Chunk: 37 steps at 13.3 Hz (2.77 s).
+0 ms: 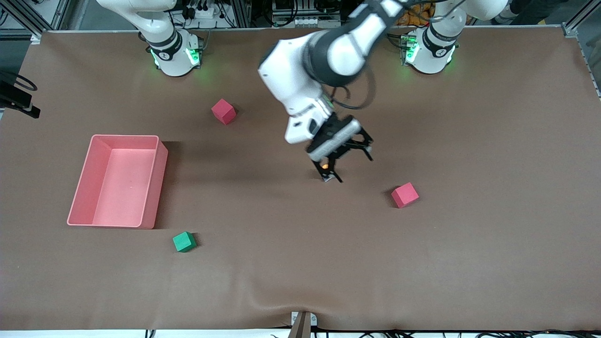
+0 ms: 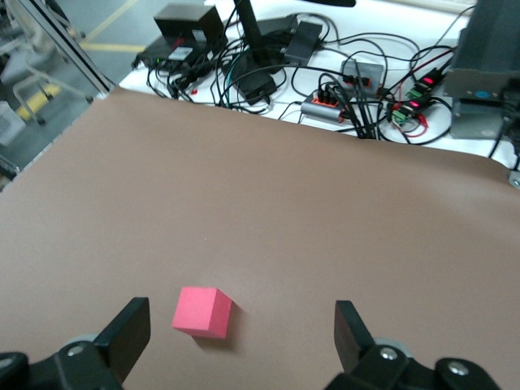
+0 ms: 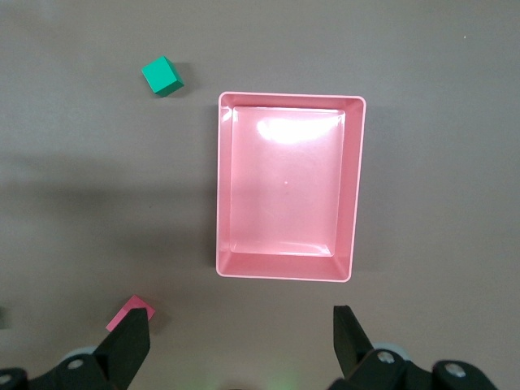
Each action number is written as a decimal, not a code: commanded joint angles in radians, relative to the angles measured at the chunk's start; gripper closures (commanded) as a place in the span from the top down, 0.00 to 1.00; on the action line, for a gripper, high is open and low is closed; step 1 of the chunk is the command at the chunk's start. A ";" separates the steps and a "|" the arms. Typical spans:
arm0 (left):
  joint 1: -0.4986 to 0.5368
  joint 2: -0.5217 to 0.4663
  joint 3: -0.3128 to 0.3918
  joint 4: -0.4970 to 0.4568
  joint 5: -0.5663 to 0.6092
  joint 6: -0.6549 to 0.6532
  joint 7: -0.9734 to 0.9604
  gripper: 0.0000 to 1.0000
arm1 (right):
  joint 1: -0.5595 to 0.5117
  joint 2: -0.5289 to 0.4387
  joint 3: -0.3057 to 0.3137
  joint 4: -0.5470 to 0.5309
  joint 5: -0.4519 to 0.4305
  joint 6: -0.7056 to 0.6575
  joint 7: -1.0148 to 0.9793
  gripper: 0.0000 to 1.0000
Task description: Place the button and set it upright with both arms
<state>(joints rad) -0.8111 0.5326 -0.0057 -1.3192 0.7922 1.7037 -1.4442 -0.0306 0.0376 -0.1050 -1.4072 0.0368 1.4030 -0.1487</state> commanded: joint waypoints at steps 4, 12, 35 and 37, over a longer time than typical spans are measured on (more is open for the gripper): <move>0.157 -0.091 -0.014 -0.026 -0.192 0.076 0.163 1.00 | 0.000 0.002 0.001 0.008 0.005 -0.002 -0.002 1.00; 0.394 -0.186 -0.020 -0.014 -0.445 0.109 0.560 1.00 | -0.005 0.001 -0.001 0.013 0.005 -0.001 -0.002 1.00; 0.829 -0.652 -0.182 -0.223 -0.815 -0.210 1.071 1.00 | -0.002 0.001 -0.001 0.010 0.006 0.008 0.001 1.00; 0.826 -0.631 -0.105 -0.221 -0.818 -0.187 1.181 1.00 | -0.002 0.001 -0.001 0.010 0.006 0.008 0.003 1.00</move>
<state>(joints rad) -0.0013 -0.1036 -0.1622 -1.5117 -0.0038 1.4840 -0.3638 -0.0309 0.0376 -0.1060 -1.4060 0.0368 1.4126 -0.1486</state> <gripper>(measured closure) 0.000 0.000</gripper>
